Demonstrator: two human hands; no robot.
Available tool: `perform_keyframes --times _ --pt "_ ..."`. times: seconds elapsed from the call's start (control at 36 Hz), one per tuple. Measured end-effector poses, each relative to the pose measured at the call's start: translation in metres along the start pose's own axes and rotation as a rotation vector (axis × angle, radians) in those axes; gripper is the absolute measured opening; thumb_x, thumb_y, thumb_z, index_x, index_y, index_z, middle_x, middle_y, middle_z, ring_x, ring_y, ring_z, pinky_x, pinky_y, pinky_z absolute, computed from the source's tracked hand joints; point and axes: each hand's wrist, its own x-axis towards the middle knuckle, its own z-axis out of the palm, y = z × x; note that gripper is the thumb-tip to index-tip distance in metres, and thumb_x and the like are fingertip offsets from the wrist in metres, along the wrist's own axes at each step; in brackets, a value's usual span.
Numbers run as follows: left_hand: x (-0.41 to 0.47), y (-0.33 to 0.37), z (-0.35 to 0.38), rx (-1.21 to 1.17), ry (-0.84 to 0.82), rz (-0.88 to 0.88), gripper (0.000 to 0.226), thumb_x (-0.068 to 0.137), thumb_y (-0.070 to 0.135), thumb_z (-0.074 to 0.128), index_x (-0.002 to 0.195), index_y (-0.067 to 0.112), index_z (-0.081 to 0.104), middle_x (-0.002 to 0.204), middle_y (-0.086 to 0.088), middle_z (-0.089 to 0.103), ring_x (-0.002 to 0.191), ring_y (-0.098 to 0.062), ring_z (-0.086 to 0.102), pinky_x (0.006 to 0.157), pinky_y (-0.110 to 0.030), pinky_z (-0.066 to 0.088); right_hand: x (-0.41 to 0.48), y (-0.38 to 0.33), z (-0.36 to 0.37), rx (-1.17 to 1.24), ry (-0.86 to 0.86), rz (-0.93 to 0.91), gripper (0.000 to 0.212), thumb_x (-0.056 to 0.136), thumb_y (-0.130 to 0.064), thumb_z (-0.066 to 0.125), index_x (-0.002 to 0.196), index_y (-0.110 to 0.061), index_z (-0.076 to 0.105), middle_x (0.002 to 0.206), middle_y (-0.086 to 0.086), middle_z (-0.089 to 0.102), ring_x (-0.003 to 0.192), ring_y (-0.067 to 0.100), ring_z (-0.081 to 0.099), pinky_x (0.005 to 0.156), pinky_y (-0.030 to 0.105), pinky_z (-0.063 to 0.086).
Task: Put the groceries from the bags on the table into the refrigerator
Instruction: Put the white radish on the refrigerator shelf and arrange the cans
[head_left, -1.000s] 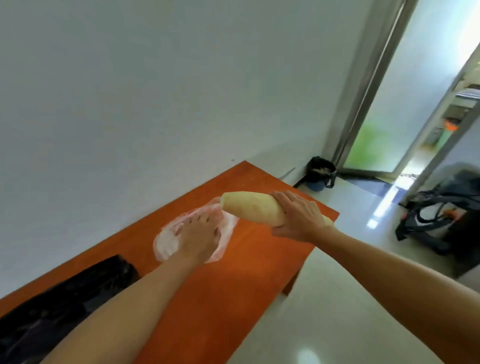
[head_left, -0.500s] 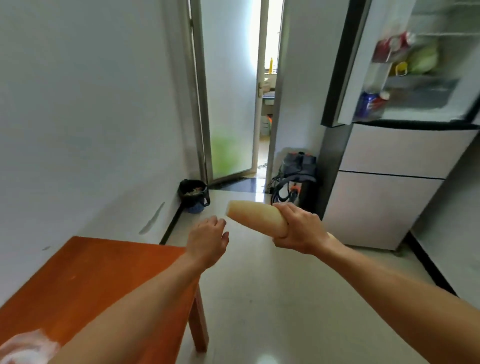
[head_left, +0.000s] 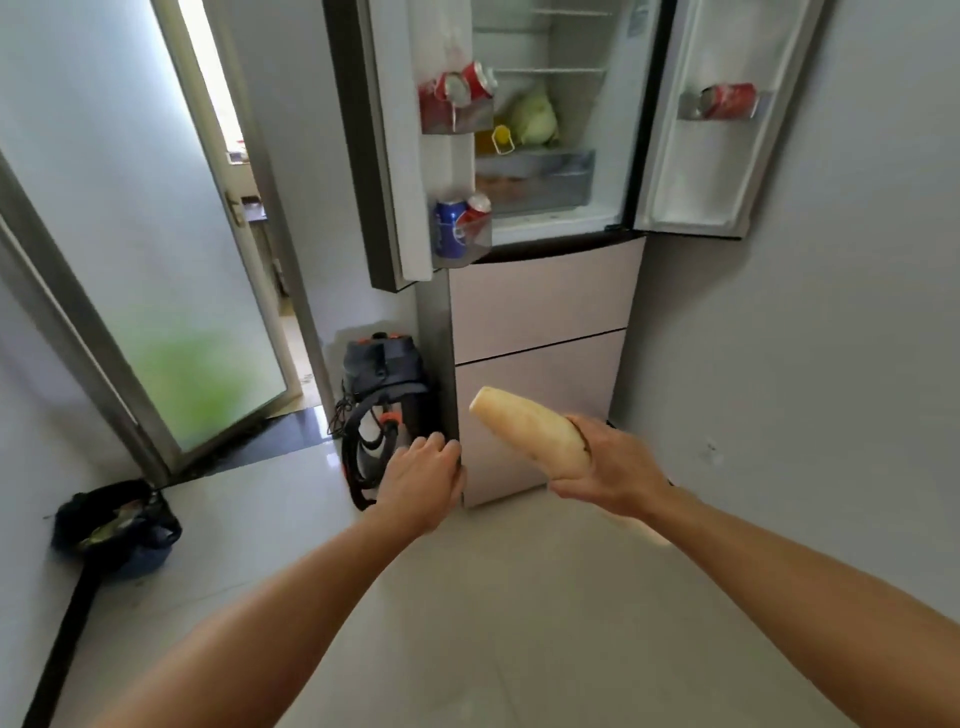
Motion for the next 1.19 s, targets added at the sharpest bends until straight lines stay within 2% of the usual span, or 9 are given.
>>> perform_keyframes --times 0.14,0.28,0.42,0.56,0.67,0.78,0.86,1.0,1.19 --pt "0.110 0.032 0.022 0.007 -0.062 0.025 0.032 0.099 0.038 0.040 0.118 0.019 0.056 0.111 -0.003 0.057 0.101 -0.023 0.055 0.083 -0.036 0.046 0.069 0.084 -0.017 -0.044 -0.003 0.064 0.095 0.065 -0.071 0.066 0.145 -0.031 0.033 0.136 -0.007 0.055 0.109 0.023 0.062 0.088 0.040 0.051" --pt "0.209 0.051 0.027 0.002 -0.046 0.024 0.035 0.100 0.039 0.038 0.125 0.019 0.053 0.120 -0.002 0.055 0.110 -0.022 0.054 0.088 -0.036 0.046 0.148 0.145 -0.051 -0.064 0.018 0.098 0.091 0.068 -0.069 0.065 0.145 -0.036 0.030 0.134 -0.008 0.056 0.110 0.022 0.061 0.089 0.040 0.049" --pt "0.300 0.050 0.029 0.027 -0.027 0.054 0.036 0.100 0.040 0.037 0.124 0.018 0.052 0.117 -0.003 0.055 0.103 -0.023 0.055 0.086 -0.038 0.047 0.225 0.182 -0.076 -0.066 0.090 0.091 0.088 0.071 -0.065 0.069 0.144 -0.032 0.033 0.133 -0.006 0.055 0.107 0.020 0.060 0.088 0.039 0.050" --pt "0.396 0.039 0.029 0.023 0.053 0.085 0.033 0.100 0.038 0.040 0.124 0.019 0.052 0.116 -0.001 0.054 0.102 -0.020 0.054 0.079 -0.033 0.044 0.312 0.212 -0.089 -0.090 0.120 0.093 0.093 0.065 -0.073 0.063 0.143 -0.035 0.030 0.134 -0.005 0.055 0.108 0.021 0.060 0.089 0.042 0.050" --pt "0.482 0.024 0.028 0.000 0.131 0.076 0.032 0.099 0.037 0.043 0.121 0.018 0.055 0.115 -0.002 0.056 0.102 -0.020 0.054 0.079 -0.034 0.046 0.387 0.226 -0.107 -0.133 0.200 0.091 0.091 0.066 -0.068 0.068 0.143 -0.036 0.030 0.131 -0.008 0.056 0.108 0.018 0.059 0.087 0.037 0.048" --pt "0.561 0.014 0.015 0.078 0.171 0.079 0.031 0.098 0.037 0.043 0.117 0.017 0.056 0.113 -0.005 0.056 0.102 -0.026 0.054 0.078 -0.039 0.042 0.457 0.234 -0.140 -0.159 0.261 0.091 0.089 0.067 -0.068 0.069 0.140 -0.035 0.029 0.127 -0.006 0.058 0.104 0.021 0.061 0.084 0.038 0.047" --pt "0.616 0.006 0.004 0.069 0.189 0.071 0.030 0.098 0.035 0.043 0.116 0.015 0.056 0.112 -0.007 0.055 0.102 -0.028 0.053 0.079 -0.040 0.043 0.505 0.241 -0.171 -0.181 0.324 0.057 0.086 0.069 -0.067 0.070 0.138 -0.034 0.030 0.123 -0.004 0.060 0.098 0.020 0.061 0.076 0.034 0.046" --pt "0.699 -0.004 -0.013 0.084 0.236 0.029 0.030 0.097 0.033 0.045 0.116 0.015 0.057 0.116 -0.008 0.057 0.106 -0.029 0.054 0.076 -0.037 0.041 0.587 0.253 -0.222 -0.220 0.428 0.007 0.084 0.070 -0.064 0.070 0.139 -0.035 0.030 0.124 -0.002 0.060 0.097 0.023 0.061 0.077 0.037 0.047" --pt "0.811 -0.018 -0.041 0.122 0.386 -0.070 0.032 0.094 0.034 0.048 0.118 0.016 0.057 0.122 -0.010 0.054 0.111 -0.031 0.051 0.085 -0.042 0.043 0.713 0.274 -0.275 -0.311 0.514 -0.126 0.082 0.073 -0.061 0.071 0.140 -0.035 0.031 0.124 0.004 0.059 0.101 0.028 0.061 0.078 0.038 0.045"
